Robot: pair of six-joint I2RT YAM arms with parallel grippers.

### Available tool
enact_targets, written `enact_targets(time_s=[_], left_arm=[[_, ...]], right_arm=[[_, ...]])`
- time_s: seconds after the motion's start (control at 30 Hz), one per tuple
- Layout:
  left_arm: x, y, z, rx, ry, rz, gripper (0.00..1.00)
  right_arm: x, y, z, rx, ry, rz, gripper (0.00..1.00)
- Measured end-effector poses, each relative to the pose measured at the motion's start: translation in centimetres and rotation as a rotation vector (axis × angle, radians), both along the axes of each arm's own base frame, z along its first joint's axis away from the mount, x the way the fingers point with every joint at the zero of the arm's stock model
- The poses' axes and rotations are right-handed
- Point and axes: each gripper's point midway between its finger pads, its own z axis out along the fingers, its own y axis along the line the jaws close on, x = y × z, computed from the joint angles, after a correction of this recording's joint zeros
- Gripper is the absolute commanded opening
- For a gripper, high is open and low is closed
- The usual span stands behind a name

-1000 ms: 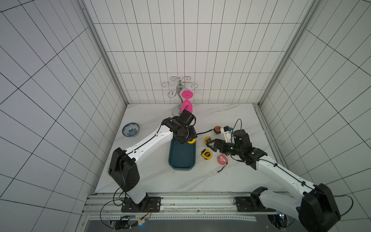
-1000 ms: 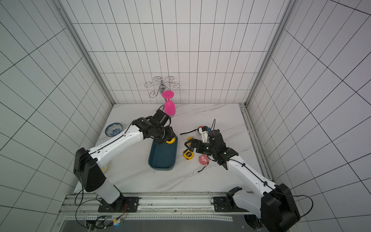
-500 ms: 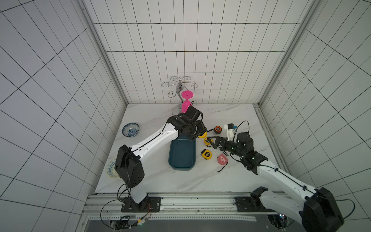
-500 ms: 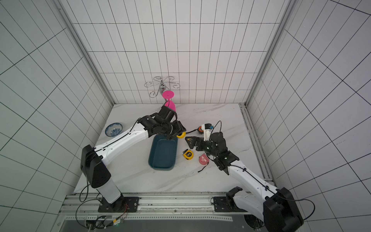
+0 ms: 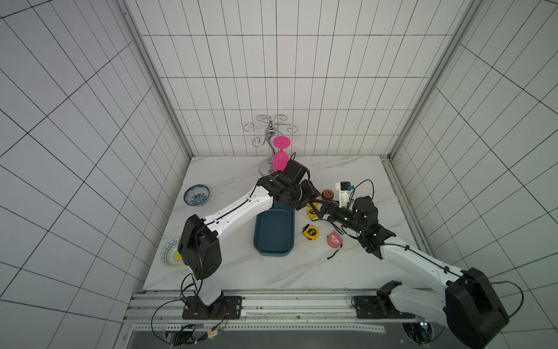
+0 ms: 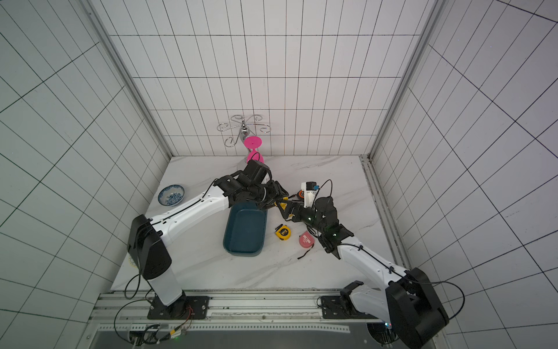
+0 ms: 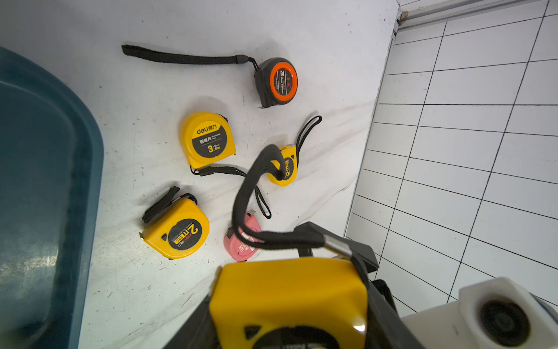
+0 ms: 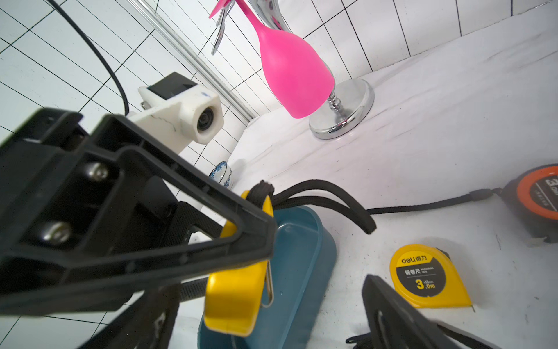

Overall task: Take the tape measure out of the storage box
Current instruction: Place the tape measure at the center of the board.

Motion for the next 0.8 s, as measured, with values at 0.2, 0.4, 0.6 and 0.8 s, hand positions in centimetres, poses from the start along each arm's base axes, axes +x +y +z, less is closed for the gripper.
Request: enact_targets(time_s=[0.2, 0.4, 0.6, 0.8], left_arm=[[0.1, -0.5, 0.6, -0.039, -0.004, -0.012, 0.00], [0.0, -0.8, 0.2, -0.064, 0.016, -0.014, 0.00], [0.2, -0.8, 0.1, -0.077, 0.020, -0.010, 0.26], [0.3, -0.8, 0.0, -0.092, 0.023, -0.014, 0.97]], right_arm=[[0.5, 0.3, 0.2, 0.024, -0.013, -0.004, 0.73], [0.9, 0.3, 0.4, 0.047, -0.015, -0.009, 0.44], [0.7, 0.5, 0.7, 0.063, -0.019, 0.005, 0.25], [1.3, -0.4, 0.2, 0.061, 0.003, -0.023, 0.20]])
